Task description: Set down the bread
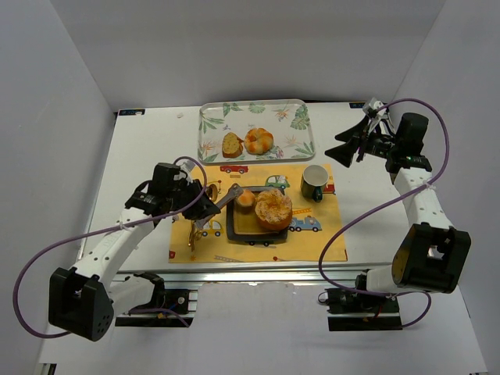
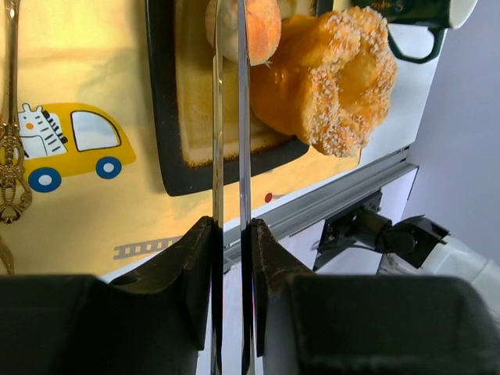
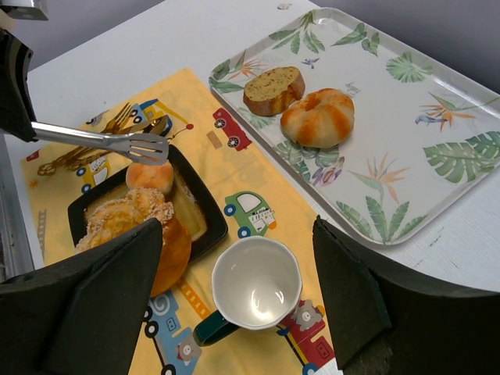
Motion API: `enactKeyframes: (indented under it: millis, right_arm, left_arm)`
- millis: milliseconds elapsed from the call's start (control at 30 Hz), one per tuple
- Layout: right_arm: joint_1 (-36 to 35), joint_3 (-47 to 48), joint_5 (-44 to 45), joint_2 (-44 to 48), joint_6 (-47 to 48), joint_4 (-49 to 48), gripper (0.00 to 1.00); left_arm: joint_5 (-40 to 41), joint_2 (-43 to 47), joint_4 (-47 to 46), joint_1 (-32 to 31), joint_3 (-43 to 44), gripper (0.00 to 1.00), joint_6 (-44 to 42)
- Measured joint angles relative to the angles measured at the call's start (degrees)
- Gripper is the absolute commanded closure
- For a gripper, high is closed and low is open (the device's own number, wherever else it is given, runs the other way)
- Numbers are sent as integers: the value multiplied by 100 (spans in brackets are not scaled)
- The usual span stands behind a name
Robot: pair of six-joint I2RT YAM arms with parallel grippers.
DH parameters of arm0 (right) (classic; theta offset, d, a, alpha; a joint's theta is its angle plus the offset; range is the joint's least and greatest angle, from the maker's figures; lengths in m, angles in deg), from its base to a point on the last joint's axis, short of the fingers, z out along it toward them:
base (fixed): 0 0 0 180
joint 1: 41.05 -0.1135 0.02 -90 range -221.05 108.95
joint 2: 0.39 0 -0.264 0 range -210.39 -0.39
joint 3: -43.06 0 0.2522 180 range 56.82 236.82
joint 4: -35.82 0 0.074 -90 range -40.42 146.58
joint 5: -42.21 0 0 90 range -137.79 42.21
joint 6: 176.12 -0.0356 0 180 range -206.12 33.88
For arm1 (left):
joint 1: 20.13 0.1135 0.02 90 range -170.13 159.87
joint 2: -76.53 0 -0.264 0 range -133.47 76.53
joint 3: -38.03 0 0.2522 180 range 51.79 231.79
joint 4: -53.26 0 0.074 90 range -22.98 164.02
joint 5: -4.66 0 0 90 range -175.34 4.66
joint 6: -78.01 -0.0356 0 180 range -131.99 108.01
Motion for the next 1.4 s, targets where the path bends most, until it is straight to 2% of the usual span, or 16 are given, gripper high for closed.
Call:
enactKeyframes:
  millis: [33,267,533,667,867,933,1000,1100,1233,1400]
  right_arm:
    - [0,0,0,0,2,17,18]
    - [-7,0,2,0,2,105,18]
    - [-20,0,2,0,2,136,18]
    - [-37,0,2,0,11,138,18]
    - [-107,7,22,0,256,315,18]
    - [-179,35,109,0,435,490,18]
    - [-306,98,216,-2,634,706,18]
    - [-544,197,398,-2,929,990,18]
    - [-767,273,549,-28,1274,1327,18]
    - [-911,374,739,-142,1453,1510,18]
  left_arm:
    - [2,-17,11,-26,0,68,-17]
    - [50,-28,20,-42,0,52,-68]
    - [101,-24,42,-42,52,51,-57]
    - [238,-33,175,-42,317,54,-83]
    - [645,-133,343,63,1158,83,-249]
    - [870,-216,372,273,1434,91,-461]
    - [1156,-308,332,619,1580,91,-793]
    - [1495,-461,-42,1364,1414,85,-1462]
    - [1952,-911,-857,2297,699,72,-2490]
    - [2321,-2009,-1770,2544,136,65,-3471]
